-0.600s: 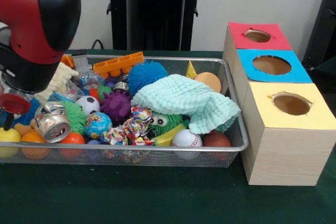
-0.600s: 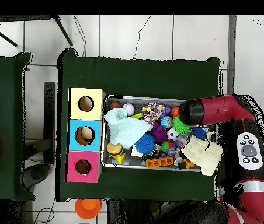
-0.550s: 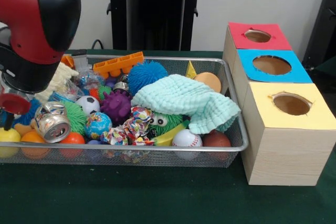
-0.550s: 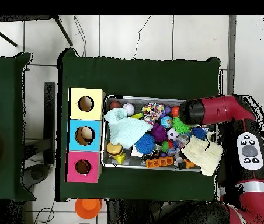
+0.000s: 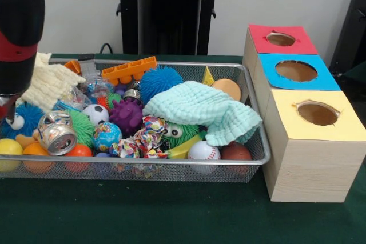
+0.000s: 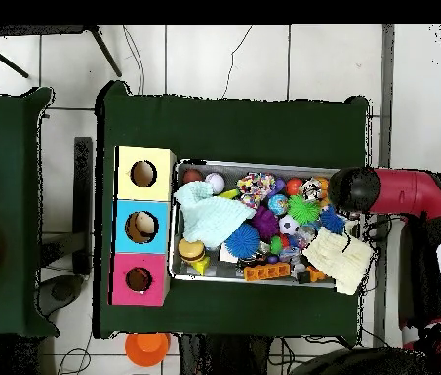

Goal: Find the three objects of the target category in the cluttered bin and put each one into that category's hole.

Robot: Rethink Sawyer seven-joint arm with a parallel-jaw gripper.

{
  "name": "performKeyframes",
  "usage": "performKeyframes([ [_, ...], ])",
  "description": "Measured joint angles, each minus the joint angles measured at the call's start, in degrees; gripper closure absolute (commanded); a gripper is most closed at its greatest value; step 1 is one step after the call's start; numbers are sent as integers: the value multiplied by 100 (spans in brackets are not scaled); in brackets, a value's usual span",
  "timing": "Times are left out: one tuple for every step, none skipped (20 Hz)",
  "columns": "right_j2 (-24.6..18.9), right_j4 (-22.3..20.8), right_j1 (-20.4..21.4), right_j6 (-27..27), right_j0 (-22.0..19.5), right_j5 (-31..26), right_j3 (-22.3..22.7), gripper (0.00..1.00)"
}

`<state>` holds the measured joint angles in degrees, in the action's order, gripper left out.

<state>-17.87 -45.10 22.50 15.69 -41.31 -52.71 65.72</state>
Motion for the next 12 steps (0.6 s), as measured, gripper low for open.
performKeyframes([
  [0,4,1,0,-26,-2,0,0],
  [1,7,1,0,-52,-4,-1,0],
  [1,7,4,0,-69,-5,1,0],
  [0,7,5,0,-72,-5,0,0],
  [0,8,7,0,-74,-5,1,0],
  [0,12,9,0,-74,-6,1,0],
  [-3,18,13,0,-72,-6,2,0],
  [-11,27,20,0,-72,-7,3,0],
  [-26,43,40,0,-73,-19,13,0],
  [-31,51,50,0,-72,-21,18,0],
  [-38,60,66,0,-72,-25,24,0],
  [-47,78,99,0,-72,-25,31,0],
])
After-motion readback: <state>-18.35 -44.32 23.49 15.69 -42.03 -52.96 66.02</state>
